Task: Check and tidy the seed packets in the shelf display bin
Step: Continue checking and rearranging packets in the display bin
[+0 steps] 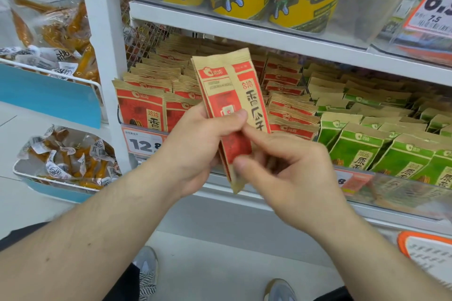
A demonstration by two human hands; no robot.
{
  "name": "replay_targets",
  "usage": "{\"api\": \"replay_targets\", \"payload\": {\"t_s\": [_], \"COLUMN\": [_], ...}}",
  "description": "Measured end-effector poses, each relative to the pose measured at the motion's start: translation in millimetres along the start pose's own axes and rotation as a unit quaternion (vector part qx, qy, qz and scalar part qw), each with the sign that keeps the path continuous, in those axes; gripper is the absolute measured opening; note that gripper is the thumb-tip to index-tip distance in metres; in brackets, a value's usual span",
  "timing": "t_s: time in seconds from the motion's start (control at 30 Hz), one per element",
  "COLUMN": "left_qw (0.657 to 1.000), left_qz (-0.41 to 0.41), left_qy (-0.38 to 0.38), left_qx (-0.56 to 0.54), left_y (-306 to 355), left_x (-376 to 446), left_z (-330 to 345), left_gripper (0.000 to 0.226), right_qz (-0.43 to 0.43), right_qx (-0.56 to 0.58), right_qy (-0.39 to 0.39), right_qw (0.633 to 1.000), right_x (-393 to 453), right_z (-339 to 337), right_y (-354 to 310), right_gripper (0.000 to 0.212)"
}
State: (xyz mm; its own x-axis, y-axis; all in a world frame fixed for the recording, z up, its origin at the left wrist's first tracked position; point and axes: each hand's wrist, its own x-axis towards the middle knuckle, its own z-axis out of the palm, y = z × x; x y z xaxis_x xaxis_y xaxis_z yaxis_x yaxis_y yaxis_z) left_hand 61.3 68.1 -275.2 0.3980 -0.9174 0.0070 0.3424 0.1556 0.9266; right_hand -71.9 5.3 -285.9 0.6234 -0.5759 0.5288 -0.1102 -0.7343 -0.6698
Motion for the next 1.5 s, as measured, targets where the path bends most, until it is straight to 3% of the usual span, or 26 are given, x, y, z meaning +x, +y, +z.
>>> {"api": "replay_targets", "payload": {"t_s": [0.13, 0.27, 0.4, 0.5, 0.6, 0.83, 0.93, 1.03, 1.2, 1.5], "left_qw": [0.993, 0.973, 0.987, 0.994, 0.994, 0.986, 0.994, 0.997, 0.989, 0.988], "left_qz": [-0.059, -0.101, -0.087, -0.063, -0.062, -0.083, -0.063, -0.058, -0.089, -0.077], "left_qy": [-0.100, -0.189, -0.117, -0.078, -0.080, -0.127, -0.085, -0.051, -0.118, -0.134], "left_qx": [0.018, 0.087, 0.067, 0.054, 0.044, 0.071, 0.036, -0.001, -0.008, -0.026], "left_y": [1.3, -6.3, -5.5, -2.6, -2.0, -2.1, -0.7, 2.7, 5.3, 3.6], "left_x": [-1.8, -3.5, -1.0, 2.5, 2.2, 1.6, 3.1, 6.0, 5.8, 8.4], "left_z": [-7.3, -10.3, -5.4, -9.1, -9.4, -11.7, -9.3, -9.7, -17.9, -20.9], "left_gripper": [0.037, 0.033, 0.018, 0.030, 0.032, 0.015, 0.029, 0.036, 0.033, 0.038], "right_qz": [0.137, 0.219, 0.228, 0.240, 0.252, 0.257, 0.275, 0.302, 0.295, 0.272], "right_qx": [0.129, 0.252, 0.249, 0.251, 0.249, 0.265, 0.256, 0.227, 0.267, 0.299], "right_qy": [0.128, 0.054, 0.052, 0.049, 0.043, 0.065, 0.011, -0.057, -0.033, -0.039], "right_qw": [0.974, 0.941, 0.940, 0.936, 0.934, 0.927, 0.927, 0.924, 0.917, 0.914], "right_x": [12.5, 15.9, 15.2, 16.3, 17.1, 19.2, 19.9, 18.1, 18.3, 17.7], "right_z": [-19.8, -29.9, -29.4, -29.5, -28.8, -31.0, -33.9, -34.4, -32.5, -34.6], "right_y": [-3.4, -11.7, -15.0, -13.5, -11.6, -2.7, -5.1, -7.5, -8.4, -7.1], "right_gripper": [0.011, 0.025, 0.027, 0.032, 0.035, 0.048, 0.039, 0.046, 0.033, 0.030]}}
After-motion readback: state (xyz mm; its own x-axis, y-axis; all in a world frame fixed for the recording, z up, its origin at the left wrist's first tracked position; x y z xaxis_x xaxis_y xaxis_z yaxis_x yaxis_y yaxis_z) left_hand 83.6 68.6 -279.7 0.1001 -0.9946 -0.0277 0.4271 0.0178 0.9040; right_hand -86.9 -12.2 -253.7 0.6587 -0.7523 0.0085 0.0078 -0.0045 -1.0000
